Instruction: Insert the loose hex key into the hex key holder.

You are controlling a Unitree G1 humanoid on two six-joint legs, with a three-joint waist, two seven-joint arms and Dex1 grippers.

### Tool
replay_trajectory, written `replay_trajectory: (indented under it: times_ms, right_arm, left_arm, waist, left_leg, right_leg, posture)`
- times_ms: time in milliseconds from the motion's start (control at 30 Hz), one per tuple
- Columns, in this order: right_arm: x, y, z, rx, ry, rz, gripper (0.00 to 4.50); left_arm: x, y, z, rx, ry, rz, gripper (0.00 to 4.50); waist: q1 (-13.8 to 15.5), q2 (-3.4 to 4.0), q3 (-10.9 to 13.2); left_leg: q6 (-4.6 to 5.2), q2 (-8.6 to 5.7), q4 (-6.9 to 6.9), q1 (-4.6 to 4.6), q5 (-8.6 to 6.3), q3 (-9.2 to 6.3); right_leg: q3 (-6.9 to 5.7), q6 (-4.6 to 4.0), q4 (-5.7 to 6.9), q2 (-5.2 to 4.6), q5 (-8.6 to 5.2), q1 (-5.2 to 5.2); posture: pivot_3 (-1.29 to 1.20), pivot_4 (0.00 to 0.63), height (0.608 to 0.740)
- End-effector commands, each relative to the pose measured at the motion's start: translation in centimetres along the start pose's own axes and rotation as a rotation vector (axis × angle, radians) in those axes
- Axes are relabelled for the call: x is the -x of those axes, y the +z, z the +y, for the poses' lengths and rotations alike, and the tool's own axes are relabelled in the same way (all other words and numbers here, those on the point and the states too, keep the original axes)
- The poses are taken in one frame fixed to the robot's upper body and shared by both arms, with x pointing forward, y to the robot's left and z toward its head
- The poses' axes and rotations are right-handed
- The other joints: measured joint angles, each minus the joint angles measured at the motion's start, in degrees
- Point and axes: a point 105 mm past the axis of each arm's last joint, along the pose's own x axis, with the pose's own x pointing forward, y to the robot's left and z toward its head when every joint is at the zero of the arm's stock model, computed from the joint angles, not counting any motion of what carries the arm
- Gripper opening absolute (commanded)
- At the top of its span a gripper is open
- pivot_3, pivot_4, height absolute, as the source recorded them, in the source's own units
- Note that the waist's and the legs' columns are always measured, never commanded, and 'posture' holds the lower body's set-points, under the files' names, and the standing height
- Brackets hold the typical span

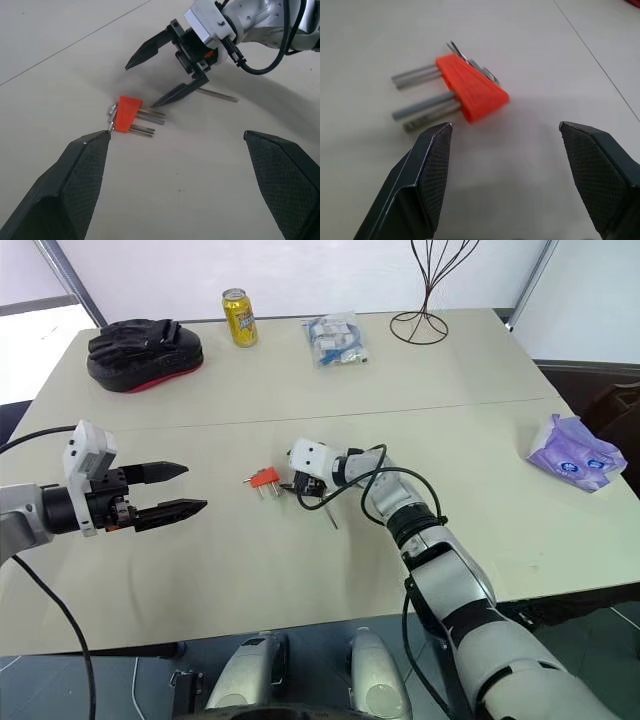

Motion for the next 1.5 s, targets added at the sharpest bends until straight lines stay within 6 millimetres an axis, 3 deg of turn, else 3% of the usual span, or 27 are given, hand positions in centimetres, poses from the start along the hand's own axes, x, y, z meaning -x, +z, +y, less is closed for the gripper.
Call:
replay_trajectory:
  times_ms: [33,233,533,967,1133,1167,1300,1400,1433,1500]
  right_arm:
    - [-0.7,2.0,0.1,0.008,-0.010,-0.064,3.57]
    - [-1.5,2.5,0.7,-0.013,-0.001,-0.074,3.57]
    - [-1.3,0.1,0.9,-0.113,0.037,0.030,3.57]
    - [-2.3,0.1,1.3,-0.161,0.113,0.066,3.57]
    - [-2.5,0.0,1.5,-0.153,0.117,0.061,1.18]
    - [-2.5,-0.1,1.6,-0.150,0.118,0.060,1.00]
    - [-2.4,-0.4,1.3,-0.116,0.082,0.064,1.02]
    - [-1.6,-0.4,-0.1,0.009,-0.011,0.058,1.02]
    - [-1.2,-0.3,-0.8,0.083,-0.056,0.063,1.02]
    - [0.7,1.2,-2.3,0.420,-0.171,0.012,1.02]
  left_arm:
    - [0.4,0.9,-0.1,-0.038,0.012,-0.027,4.47]
    - [0.3,0.8,-0.1,-0.034,0.015,-0.030,4.47]
    - [0.1,0.6,-0.2,-0.036,0.020,-0.030,4.47]
    - [0.1,0.4,-0.2,-0.041,0.055,-0.049,4.47]
    - [0.1,0.2,-0.4,-0.040,0.077,-0.060,4.50]
    - [0.1,0.2,-0.4,-0.040,0.082,-0.063,4.50]
    - [0.1,0.1,-0.3,-0.031,0.092,-0.073,4.50]
    - [-0.2,-0.1,-0.1,-0.017,0.084,-0.075,4.50]
    - [-0.4,-0.1,0.0,-0.015,0.079,-0.076,4.50]
    - [-1.1,0.1,0.3,-0.013,0.060,-0.093,4.50]
  waist:
    - [0.01,0.00,0.00]
    - [0.10,0.00,0.00]
    - [0.10,0.00,0.00]
    - [-0.05,-0.01,-0.01]
    - [-0.09,-0.01,-0.02]
    - [-0.09,-0.01,-0.02]
    - [-0.08,-0.01,-0.02]
    - [0.06,-0.01,-0.02]
    - [0.18,-0.01,-0.02]
    - [0.80,0.02,0.00]
  left_leg:
    - [-0.01,0.00,0.00,0.00,0.00,0.00]
    - [-0.03,-0.02,0.01,0.01,0.01,0.00]
    - [-0.04,-0.02,0.01,0.04,0.02,0.00]
    - [-0.04,-0.01,-0.06,0.29,0.02,0.04]
    - [-0.05,0.00,-0.07,0.38,0.02,0.04]
    - [-0.05,0.00,-0.07,0.44,0.01,0.04]
    - [-0.05,0.01,-0.10,0.59,0.01,0.04]
    - [-0.06,0.00,-0.10,0.60,0.02,0.04]
    - [-0.07,-0.01,-0.10,0.60,0.02,0.04]
    - [-0.08,-0.06,-0.10,0.59,0.02,0.04]
  right_leg:
    - [0.00,0.00,0.00,-0.01,0.00,0.00]
    - [0.00,0.00,0.02,-0.04,0.00,0.00]
    - [0.01,0.00,0.03,-0.04,0.00,0.02]
    - [0.05,-0.01,0.06,-0.04,0.00,0.16]
    - [0.05,-0.02,0.07,-0.03,-0.01,0.23]
    - [0.06,-0.02,0.07,-0.04,-0.01,0.30]
    - [0.06,-0.05,0.07,-0.04,-0.02,0.43]
    - [0.06,-0.05,0.08,-0.04,-0.03,0.44]
    - [0.06,-0.05,0.08,-0.05,-0.03,0.43]
    - [0.06,-0.06,0.07,-0.12,-0.03,0.44]
  posture:
    - [0.00,0.150,0.740]
    - [0.00,0.150,0.740]
    - [0.00,0.150,0.740]
    - [0.00,0.150,0.740]
    - [0.00,0.150,0.740]
    - [0.00,0.150,0.740]
    - [0.00,0.150,0.740]
    - [0.00,0.150,0.740]
    - [0.00,0.150,0.740]
    - [0.00,0.150,0.740]
